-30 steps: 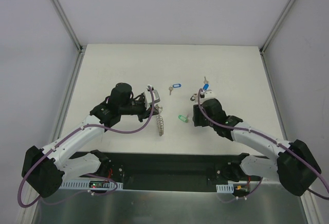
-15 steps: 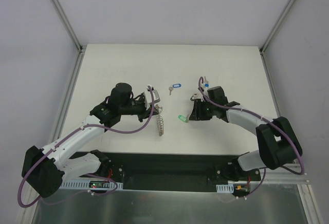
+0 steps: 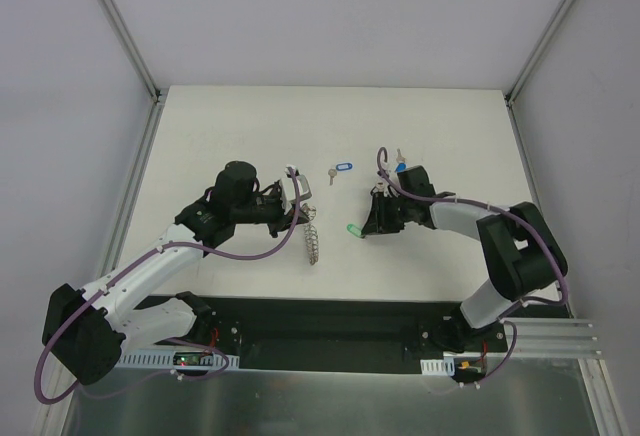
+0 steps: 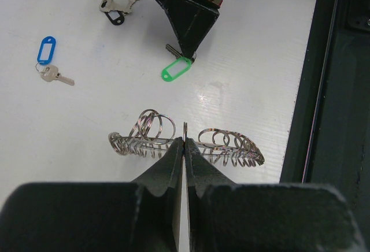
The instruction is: Put the keys on the keyring
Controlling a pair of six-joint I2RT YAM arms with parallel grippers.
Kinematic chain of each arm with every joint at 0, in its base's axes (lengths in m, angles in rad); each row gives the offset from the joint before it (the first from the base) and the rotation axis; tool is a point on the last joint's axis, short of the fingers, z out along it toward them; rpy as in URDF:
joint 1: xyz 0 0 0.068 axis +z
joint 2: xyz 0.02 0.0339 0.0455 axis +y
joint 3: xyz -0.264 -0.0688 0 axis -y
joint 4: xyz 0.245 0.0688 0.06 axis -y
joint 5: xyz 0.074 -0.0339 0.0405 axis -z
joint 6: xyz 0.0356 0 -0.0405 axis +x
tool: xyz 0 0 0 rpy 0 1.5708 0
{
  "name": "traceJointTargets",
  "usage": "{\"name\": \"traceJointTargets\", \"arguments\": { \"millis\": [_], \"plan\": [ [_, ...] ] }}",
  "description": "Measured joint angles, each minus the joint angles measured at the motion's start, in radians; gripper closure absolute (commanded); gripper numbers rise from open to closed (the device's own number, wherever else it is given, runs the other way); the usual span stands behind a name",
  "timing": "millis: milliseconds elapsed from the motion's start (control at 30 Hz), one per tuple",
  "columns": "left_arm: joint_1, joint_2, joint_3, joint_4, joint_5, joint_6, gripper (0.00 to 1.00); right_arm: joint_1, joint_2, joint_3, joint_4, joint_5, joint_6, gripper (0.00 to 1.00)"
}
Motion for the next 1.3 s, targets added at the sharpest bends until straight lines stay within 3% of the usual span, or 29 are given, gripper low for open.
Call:
{"name": "traceJointTargets", "arguments": {
  "millis": [933,1300],
  "plan": [
    [0.0,0.0,0.0,0.0,0.001,0.0,1.0,-0.044,0.038,-0.003,0.032,-0.093,-0.016,0.82],
    [0.0,0.0,0.0,0.0,0.001,0.0,1.0,-0.044,0.046,-0.005,0.036,-0.113,-0.021,0.91]
  ]
}}
